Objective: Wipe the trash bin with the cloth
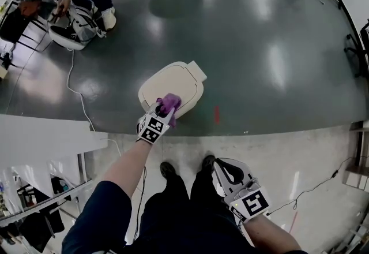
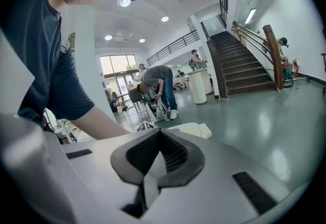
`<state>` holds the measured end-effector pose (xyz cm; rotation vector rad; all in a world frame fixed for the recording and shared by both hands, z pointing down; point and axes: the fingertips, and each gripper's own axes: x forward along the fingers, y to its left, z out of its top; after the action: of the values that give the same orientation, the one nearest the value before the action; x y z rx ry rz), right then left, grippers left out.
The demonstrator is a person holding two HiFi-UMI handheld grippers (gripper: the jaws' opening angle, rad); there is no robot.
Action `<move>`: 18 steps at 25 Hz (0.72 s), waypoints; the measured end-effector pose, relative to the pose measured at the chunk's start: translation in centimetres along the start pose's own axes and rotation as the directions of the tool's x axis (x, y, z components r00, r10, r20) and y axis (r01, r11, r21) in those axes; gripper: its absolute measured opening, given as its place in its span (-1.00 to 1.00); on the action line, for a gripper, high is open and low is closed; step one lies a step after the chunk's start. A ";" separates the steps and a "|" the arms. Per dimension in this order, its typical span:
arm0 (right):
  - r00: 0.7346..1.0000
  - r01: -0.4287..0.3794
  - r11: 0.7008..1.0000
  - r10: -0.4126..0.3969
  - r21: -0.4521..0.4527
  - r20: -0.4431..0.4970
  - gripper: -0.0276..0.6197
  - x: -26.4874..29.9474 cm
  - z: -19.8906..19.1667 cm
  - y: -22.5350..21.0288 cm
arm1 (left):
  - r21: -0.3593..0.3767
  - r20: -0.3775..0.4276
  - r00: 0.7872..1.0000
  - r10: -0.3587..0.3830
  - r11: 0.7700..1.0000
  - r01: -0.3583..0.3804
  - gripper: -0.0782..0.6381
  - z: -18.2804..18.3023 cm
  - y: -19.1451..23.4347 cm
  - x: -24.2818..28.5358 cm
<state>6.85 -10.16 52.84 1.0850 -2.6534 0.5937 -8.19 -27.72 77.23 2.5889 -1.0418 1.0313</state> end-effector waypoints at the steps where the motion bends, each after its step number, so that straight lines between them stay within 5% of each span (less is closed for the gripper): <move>1: 1.000 0.000 1.000 0.000 0.001 -0.003 -0.88 0.0 -0.1 0.0 | 0.006 -0.003 1.000 0.011 1.000 -0.011 -0.59 0.2 0.8 0.1; 18: 0.999 0.026 0.999 -0.025 0.032 -0.019 -0.88 1.1 -1.5 -1.7 | 0.029 -0.063 0.984 0.166 0.986 -0.164 -0.59 1.3 12.8 3.0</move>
<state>7.32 -11.32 55.04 1.1151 -2.6187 0.6410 -14.42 -39.36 77.03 2.5035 -1.2522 1.1634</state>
